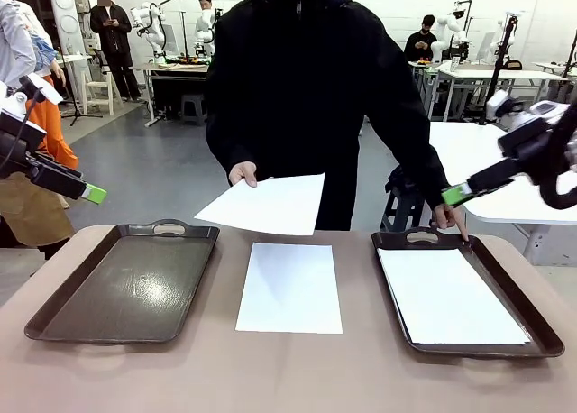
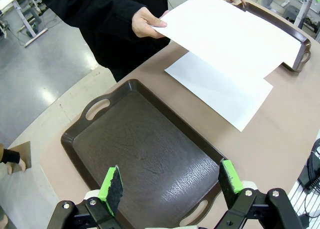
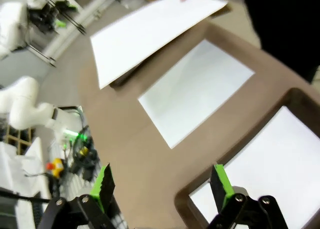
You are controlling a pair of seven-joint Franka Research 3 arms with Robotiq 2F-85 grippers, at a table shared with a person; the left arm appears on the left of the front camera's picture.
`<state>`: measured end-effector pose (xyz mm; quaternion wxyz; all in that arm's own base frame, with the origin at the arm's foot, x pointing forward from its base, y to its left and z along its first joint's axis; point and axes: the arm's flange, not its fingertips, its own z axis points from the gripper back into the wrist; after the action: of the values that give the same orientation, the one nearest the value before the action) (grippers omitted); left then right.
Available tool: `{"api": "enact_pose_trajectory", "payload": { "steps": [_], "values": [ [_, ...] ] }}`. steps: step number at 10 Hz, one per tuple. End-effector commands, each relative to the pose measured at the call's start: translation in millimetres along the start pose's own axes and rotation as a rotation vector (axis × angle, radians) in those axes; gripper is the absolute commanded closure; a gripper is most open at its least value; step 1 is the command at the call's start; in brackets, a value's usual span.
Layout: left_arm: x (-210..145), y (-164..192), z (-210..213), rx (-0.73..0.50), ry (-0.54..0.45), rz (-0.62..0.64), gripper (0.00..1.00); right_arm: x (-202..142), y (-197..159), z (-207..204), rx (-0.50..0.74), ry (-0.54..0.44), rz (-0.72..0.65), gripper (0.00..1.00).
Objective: Sort the A4 documents.
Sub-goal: Receive the A4 Paper.
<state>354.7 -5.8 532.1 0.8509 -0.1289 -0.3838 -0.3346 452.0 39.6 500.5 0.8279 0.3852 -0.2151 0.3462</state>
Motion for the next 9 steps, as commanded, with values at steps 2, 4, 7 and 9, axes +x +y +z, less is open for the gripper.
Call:
{"api": "enact_pose_trajectory", "payload": {
  "steps": [2,4,7,9],
  "values": [
    [-1.2,1.3,-0.8,-0.004,-0.003,0.002,0.00,40.0,-9.8,-43.0,0.154,-0.070,-0.148,0.00],
    [-1.2,1.3,-0.8,-0.004,-0.003,0.002,0.00,54.6,-17.9,-85.0,0.266,-0.082,-0.276,0.00],
    [-1.2,1.3,-0.8,-0.004,-0.003,0.002,0.00,65.3,-27.4,-140.2,0.397,-0.108,-0.481,0.00],
    [-1.2,1.3,-0.8,-0.004,-0.003,0.002,0.00,64.9,-32.4,-168.7,0.413,-0.150,-0.581,0.00]
  ]
}}
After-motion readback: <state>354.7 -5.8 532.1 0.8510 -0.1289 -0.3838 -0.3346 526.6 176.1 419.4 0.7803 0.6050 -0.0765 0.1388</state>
